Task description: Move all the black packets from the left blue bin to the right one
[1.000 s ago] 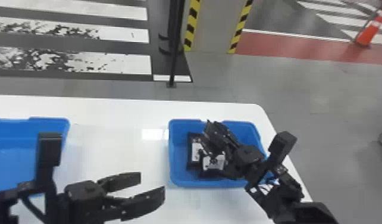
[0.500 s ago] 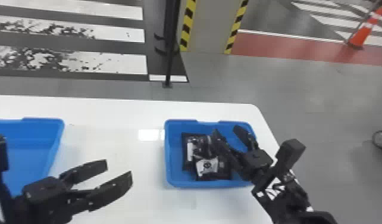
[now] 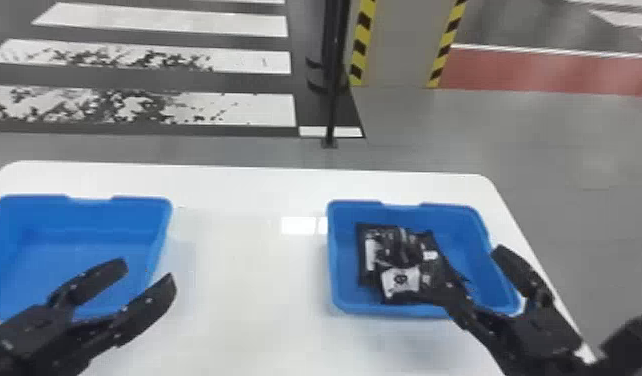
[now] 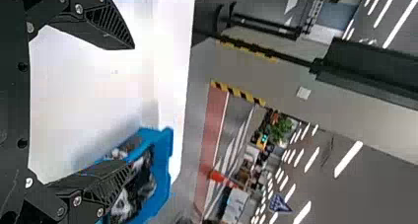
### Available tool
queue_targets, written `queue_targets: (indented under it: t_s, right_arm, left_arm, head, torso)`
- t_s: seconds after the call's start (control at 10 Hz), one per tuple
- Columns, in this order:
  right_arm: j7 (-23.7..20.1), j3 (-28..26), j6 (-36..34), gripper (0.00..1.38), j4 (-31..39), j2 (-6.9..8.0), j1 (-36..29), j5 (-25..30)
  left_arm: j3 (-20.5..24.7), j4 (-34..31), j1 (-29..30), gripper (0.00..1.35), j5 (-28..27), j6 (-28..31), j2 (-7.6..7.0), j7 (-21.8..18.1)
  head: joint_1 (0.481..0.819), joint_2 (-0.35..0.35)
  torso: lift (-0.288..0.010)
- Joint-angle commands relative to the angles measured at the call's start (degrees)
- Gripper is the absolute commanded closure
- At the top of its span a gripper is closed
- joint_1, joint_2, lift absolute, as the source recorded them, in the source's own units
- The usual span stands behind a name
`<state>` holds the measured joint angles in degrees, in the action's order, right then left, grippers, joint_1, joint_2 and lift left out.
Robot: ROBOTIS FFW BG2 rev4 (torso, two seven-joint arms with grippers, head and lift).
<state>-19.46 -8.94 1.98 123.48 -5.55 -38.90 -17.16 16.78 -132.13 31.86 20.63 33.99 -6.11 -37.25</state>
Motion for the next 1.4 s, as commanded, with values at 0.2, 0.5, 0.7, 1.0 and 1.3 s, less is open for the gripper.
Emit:
queue_targets:
  t_s: [0.2,0.5,0.7,1.0,1.3]
  right_arm:
    - [1.7,-0.08,2.1,0.12,8.35,2.3,-11.16,0.02]
    - [3.02,-0.08,3.23,0.12,10.74,2.65,-14.39,0.7]
    - [3.72,-0.08,3.23,0.12,11.87,2.65,-15.23,2.42]
    - [3.81,-0.2,3.23,0.12,11.87,2.56,-15.09,2.53]
    - [3.81,-0.08,3.23,0.12,11.87,2.56,-15.23,2.53]
  left_arm:
    - [4.59,4.23,8.21,0.23,-4.18,-22.61,4.18,3.67]
    - [5.05,6.76,12.01,0.23,-4.18,-32.45,6.26,6.22]
    - [5.05,6.9,11.73,0.23,-3.95,-32.17,6.26,7.54]
    - [3.79,6.76,11.02,0.23,-3.49,-30.62,6.26,7.54]
    - [3.79,6.76,11.02,0.23,-3.15,-30.2,6.26,7.54]
  head:
    - [0.695,0.005]
    - [0.695,0.095]
    - [0.695,0.118]
    - [0.695,0.105]
    - [0.695,0.098]
  torso:
    - [-0.144]
    - [-0.144]
    - [-0.144]
    - [-0.144]
    - [-0.144]
